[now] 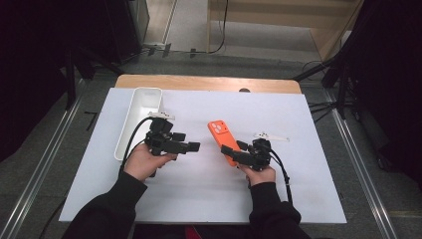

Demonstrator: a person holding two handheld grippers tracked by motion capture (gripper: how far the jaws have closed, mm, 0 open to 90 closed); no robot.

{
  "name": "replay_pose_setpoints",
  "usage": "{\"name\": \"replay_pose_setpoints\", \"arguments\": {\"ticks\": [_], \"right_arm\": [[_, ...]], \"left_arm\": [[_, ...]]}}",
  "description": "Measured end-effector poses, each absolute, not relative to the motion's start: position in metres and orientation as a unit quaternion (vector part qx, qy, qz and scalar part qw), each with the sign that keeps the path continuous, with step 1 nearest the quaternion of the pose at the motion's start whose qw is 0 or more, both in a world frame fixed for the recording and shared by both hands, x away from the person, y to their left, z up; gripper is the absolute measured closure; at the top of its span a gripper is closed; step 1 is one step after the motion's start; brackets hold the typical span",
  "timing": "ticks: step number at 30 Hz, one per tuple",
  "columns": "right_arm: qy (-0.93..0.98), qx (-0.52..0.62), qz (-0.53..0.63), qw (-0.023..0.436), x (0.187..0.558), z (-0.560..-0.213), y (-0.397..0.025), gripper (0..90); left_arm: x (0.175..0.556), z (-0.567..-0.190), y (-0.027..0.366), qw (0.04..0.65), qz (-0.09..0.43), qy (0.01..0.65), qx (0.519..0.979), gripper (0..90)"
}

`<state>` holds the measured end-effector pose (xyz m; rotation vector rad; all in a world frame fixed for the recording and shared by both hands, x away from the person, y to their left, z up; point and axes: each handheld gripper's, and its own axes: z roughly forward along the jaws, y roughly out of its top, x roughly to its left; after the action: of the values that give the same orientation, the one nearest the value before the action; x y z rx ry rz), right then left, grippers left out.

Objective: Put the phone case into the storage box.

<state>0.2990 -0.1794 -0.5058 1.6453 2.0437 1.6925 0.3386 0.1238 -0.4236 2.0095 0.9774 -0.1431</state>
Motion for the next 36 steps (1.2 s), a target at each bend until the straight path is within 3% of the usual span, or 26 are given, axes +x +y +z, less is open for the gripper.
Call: {"name": "replay_pose_setpoints", "arguments": {"ticks": [36], "right_arm": [[0.634, 0.54, 0.55, 0.067, 0.291, -0.512, -0.157, 14.7]], "left_arm": [[0.381, -0.417, 0.092, 0.421, -0.057, 0.437, 0.793, 29.5]]}}
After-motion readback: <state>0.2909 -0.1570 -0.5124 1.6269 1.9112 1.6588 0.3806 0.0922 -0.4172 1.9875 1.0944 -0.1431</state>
